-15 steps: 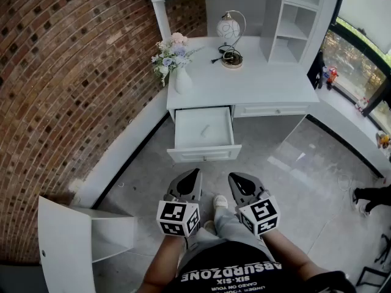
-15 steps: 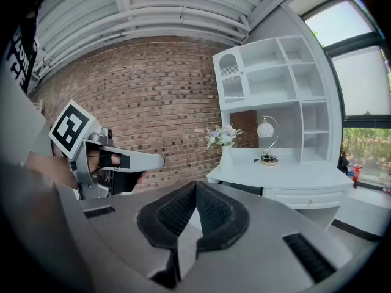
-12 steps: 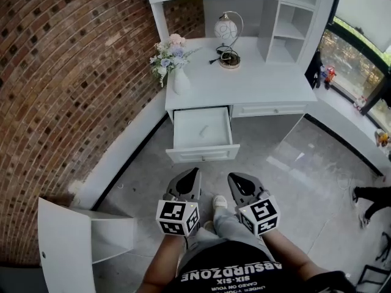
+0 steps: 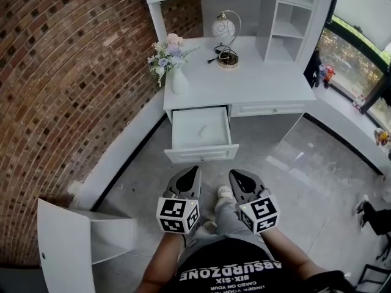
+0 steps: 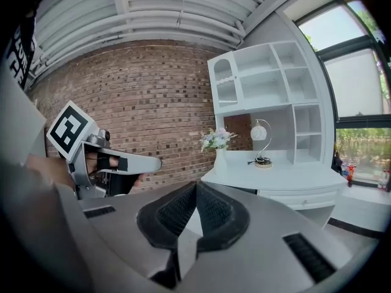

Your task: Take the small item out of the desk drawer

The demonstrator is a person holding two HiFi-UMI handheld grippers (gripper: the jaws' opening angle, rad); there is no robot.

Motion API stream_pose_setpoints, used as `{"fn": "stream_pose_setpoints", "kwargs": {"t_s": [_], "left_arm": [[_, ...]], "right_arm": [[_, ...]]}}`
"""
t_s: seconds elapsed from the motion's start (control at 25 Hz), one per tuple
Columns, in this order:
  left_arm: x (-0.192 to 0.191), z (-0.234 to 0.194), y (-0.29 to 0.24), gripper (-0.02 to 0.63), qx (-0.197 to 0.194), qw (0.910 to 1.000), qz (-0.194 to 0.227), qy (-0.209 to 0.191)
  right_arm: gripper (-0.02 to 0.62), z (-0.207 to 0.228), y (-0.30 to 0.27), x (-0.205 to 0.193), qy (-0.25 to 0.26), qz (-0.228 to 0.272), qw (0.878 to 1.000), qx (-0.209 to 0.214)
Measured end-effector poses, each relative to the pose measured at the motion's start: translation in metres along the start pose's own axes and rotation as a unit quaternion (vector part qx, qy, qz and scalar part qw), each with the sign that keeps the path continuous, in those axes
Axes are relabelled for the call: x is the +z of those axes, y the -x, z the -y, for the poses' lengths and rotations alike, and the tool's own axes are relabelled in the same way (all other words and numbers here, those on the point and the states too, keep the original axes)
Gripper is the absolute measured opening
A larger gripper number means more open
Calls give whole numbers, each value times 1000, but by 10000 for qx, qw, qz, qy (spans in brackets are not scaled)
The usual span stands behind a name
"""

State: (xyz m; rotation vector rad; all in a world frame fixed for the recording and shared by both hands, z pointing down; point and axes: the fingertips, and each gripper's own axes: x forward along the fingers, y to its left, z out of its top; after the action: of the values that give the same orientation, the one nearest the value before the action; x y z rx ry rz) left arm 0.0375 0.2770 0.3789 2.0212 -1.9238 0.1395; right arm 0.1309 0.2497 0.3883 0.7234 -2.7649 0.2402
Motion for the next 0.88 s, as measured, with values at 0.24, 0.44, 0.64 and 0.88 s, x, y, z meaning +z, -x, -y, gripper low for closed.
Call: {"fn": "stream_pose_setpoints", "kwargs": {"t_s": [0.24,0.44,0.64,0.88], "left_arm": [[11,-19,-31,6,65,10000,17,60],[28,-40,-64,6,181,9998,24,99],[42,-54,-95,6,286,9995,52,128],[58,-62,-128,12,346,9992,138,133]], "right_arm": [[-3,22,-33,8,-25,-54,10000,76],[-3,42,-64,25,27,-41,9998,216],[-2,65,-86,32,-16,-184,9993,323],[-2,95,-109,39,-46,-201,9989,429]]}}
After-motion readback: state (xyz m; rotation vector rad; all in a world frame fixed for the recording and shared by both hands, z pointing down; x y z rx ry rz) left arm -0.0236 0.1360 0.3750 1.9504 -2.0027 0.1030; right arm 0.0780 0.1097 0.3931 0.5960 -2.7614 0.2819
